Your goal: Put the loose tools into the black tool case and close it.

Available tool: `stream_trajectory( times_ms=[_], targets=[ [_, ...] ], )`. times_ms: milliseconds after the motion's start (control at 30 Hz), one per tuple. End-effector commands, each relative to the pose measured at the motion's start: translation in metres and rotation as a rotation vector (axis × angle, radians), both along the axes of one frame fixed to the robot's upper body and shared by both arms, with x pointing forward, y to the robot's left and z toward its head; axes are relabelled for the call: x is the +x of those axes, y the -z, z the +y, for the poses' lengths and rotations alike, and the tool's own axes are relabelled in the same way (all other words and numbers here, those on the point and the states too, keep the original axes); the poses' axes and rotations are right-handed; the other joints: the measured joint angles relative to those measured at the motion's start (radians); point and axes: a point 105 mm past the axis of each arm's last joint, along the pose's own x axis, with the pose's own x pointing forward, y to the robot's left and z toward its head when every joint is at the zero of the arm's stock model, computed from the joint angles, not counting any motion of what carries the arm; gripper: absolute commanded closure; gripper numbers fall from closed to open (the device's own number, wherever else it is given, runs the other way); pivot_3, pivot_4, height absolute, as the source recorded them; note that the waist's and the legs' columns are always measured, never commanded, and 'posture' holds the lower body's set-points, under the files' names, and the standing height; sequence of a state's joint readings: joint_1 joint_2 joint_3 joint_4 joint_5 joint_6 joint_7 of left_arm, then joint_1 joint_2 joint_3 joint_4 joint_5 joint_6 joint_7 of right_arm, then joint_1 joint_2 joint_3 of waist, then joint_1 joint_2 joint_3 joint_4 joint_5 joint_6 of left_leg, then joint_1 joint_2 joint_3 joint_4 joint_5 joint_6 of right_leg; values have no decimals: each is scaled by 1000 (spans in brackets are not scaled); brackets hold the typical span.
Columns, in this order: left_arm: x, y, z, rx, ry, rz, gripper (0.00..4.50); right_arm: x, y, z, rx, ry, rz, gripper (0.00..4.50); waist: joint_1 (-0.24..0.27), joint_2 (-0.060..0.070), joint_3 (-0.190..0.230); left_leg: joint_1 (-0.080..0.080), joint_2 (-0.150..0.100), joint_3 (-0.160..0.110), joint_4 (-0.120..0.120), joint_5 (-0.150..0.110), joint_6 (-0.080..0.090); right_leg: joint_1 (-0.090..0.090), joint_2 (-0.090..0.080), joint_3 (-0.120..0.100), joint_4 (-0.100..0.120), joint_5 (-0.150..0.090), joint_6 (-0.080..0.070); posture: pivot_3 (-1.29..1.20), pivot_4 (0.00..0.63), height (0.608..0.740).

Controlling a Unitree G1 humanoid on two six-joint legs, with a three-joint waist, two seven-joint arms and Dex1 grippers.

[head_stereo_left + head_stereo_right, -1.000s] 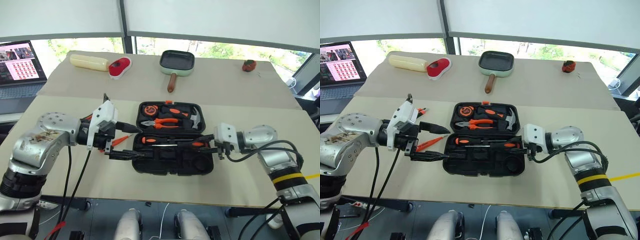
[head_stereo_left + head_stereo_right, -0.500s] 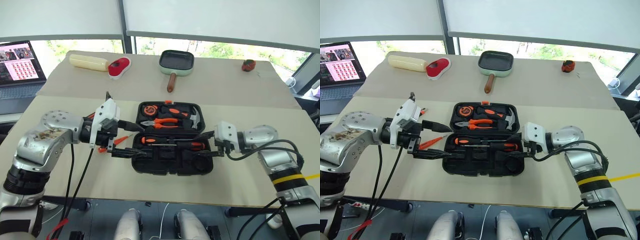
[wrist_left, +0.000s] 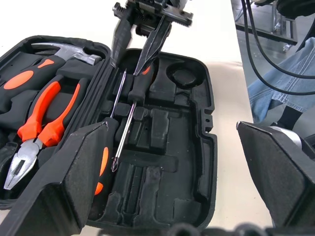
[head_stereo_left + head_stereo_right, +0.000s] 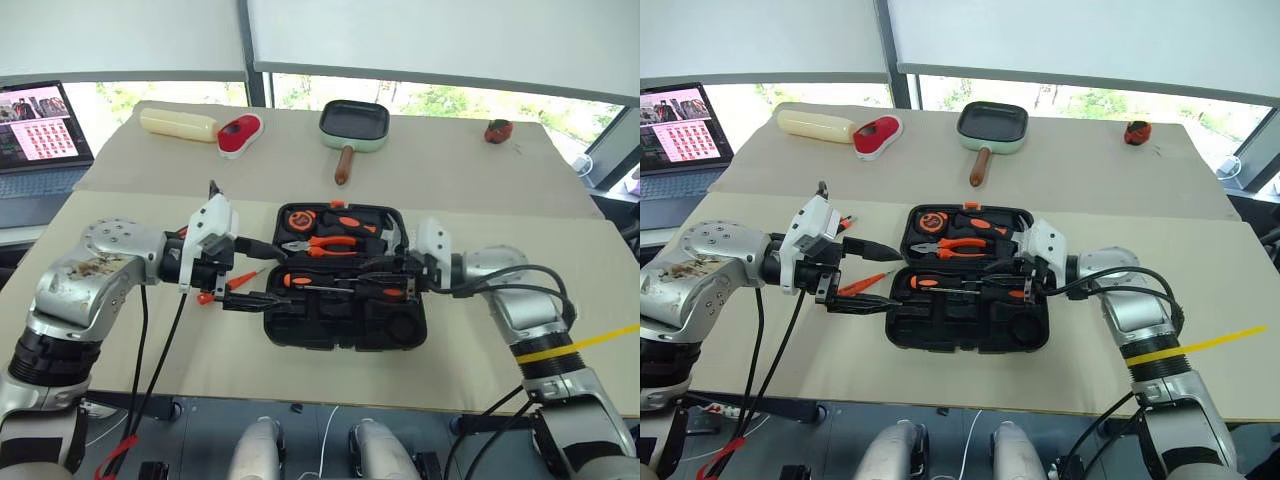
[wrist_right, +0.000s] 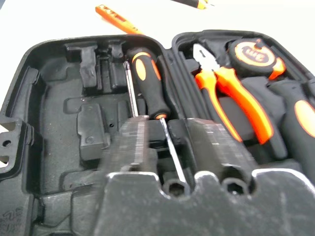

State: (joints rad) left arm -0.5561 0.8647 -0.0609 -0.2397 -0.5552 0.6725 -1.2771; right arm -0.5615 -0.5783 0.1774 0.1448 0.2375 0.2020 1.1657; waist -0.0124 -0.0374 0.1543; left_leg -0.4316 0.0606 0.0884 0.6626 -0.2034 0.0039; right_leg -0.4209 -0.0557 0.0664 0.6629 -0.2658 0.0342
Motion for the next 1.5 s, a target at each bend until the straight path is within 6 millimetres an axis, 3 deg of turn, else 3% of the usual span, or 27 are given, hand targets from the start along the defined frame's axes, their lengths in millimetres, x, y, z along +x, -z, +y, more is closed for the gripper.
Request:
stream_trajectory(
  times_ms=[33,300,467,567,733,833,900,1033,1167,1200,1300,1500],
  targets=[
    [-1,-7,-1,-7,12,-44,0,-5,5,6,-31,-30,-5,4459,0,0,0,0,0,0,0,0,0,0,0,0,0,0,0,0,150,740],
    [0,-4,-1,-8,6,-44,0,-4,46,5,-274,-8,38,4459,-3,0,-1,1,0,0,0,0,0,1,0,0,1,0,0,0,150,740],
    [0,-3,-1,-10,3,-42,0,-4,53,4,-371,11,25,4459,-5,-5,-3,6,2,0,0,0,-1,4,2,0,1,1,-1,0,150,740],
    [1,-3,1,-10,-17,-46,0,-11,30,13,-267,-10,6,4459,-2,-5,-4,10,3,0,0,0,-1,9,2,0,1,1,-2,0,150,740],
    [1,-2,20,-24,-128,-35,0,-12,-26,14,-48,39,-26,4459,-1,-5,-3,8,3,0,0,0,-1,7,2,0,0,1,-2,0,150,740],
    [2,4,49,-31,-316,-30,0,-22,-54,5,56,63,-16,3770,-6,-4,-3,1,4,1,0,1,-1,-2,2,0,2,1,-3,0,150,740],
    [-4,11,79,-27,-475,-20,0,-33,-66,0,104,70,0,3037,-7,-4,-3,1,5,0,-1,1,-1,-2,2,0,1,1,-3,0,150,740],
    [-32,33,142,20,-760,23,0,-60,-68,-3,130,63,28,1656,-6,-5,-3,1,6,1,-3,0,-1,-2,2,-1,0,0,-4,0,150,740],
    [-49,46,166,68,-862,45,0,-73,-65,3,173,93,54,354,5,-5,-3,1,5,1,-2,0,-2,-2,0,-3,0,0,-5,0,150,740],
    [-50,48,169,88,-880,45,0,-78,-64,7,186,92,61,41,8,-5,-3,2,5,1,-2,0,-3,-1,-1,-3,0,0,-5,0,150,740],
    [-42,46,154,110,-814,41,0,-88,-61,14,186,82,69,41,17,-6,-3,3,5,1,-2,1,-3,-1,-3,-4,-1,0,-5,0,150,740],
    [-9,41,128,196,-676,31,0,-86,-63,13,183,90,61,41,21,-7,-4,2,4,3,-2,1,-3,-1,-3,-5,-3,1,-6,0,150,740]
  ],
)
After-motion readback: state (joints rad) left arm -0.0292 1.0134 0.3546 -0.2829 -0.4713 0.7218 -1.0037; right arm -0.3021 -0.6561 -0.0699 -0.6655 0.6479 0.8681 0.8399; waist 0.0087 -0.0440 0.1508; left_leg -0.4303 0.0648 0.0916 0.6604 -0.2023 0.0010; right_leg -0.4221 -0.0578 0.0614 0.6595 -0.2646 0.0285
